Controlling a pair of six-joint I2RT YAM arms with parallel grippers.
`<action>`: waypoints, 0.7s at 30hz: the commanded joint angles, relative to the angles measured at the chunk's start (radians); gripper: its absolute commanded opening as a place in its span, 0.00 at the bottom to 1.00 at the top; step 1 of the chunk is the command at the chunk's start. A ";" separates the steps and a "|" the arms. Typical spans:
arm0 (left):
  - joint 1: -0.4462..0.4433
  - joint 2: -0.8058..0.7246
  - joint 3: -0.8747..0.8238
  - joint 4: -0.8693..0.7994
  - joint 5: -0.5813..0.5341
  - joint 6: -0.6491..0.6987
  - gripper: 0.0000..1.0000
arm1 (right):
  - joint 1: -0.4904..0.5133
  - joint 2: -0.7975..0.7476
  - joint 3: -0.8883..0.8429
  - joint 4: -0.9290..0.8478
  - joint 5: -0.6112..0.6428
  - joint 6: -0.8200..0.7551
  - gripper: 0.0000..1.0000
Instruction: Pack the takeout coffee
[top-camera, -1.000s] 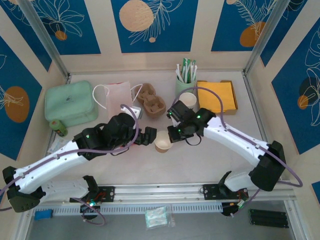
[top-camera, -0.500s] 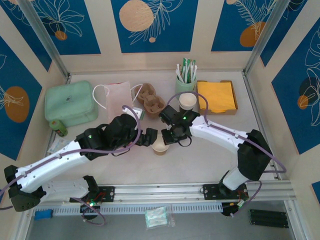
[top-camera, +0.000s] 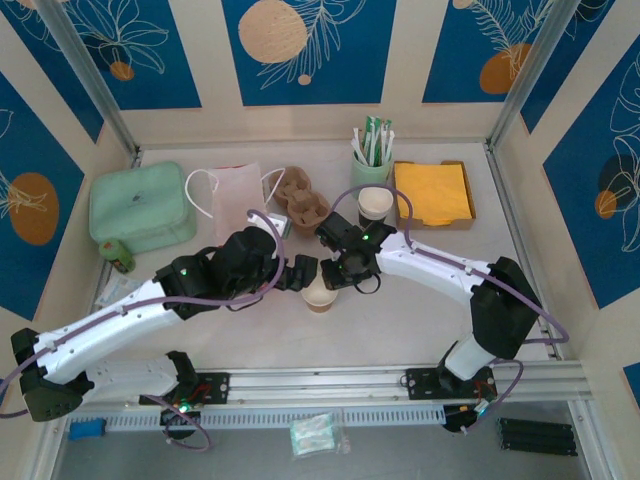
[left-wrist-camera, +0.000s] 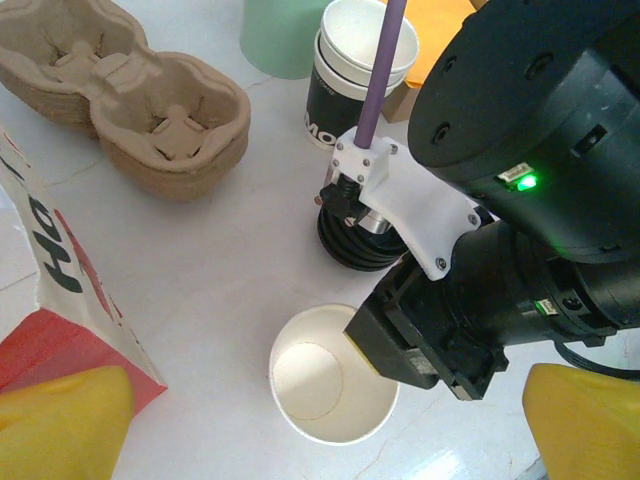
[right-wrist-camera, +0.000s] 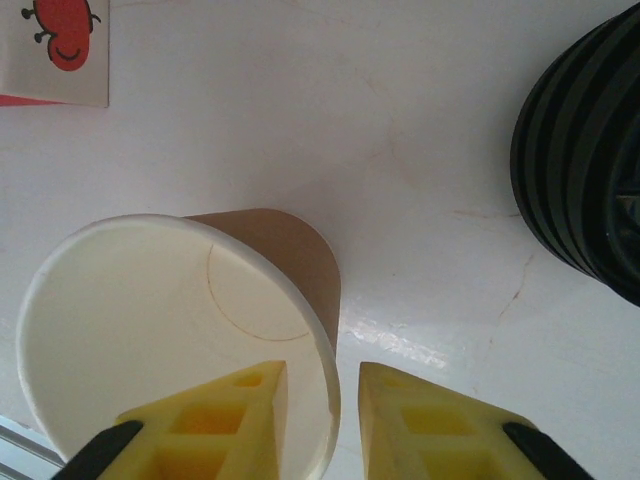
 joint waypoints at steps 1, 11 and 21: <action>-0.011 0.012 0.039 0.011 0.001 0.013 0.99 | 0.010 -0.037 0.023 -0.037 -0.015 0.005 0.28; -0.010 0.035 0.075 0.013 0.012 0.023 0.99 | -0.164 -0.168 0.038 -0.106 0.003 -0.032 0.51; -0.024 0.102 0.109 0.036 0.040 0.029 0.99 | -0.268 -0.008 0.109 -0.086 -0.022 -0.099 0.54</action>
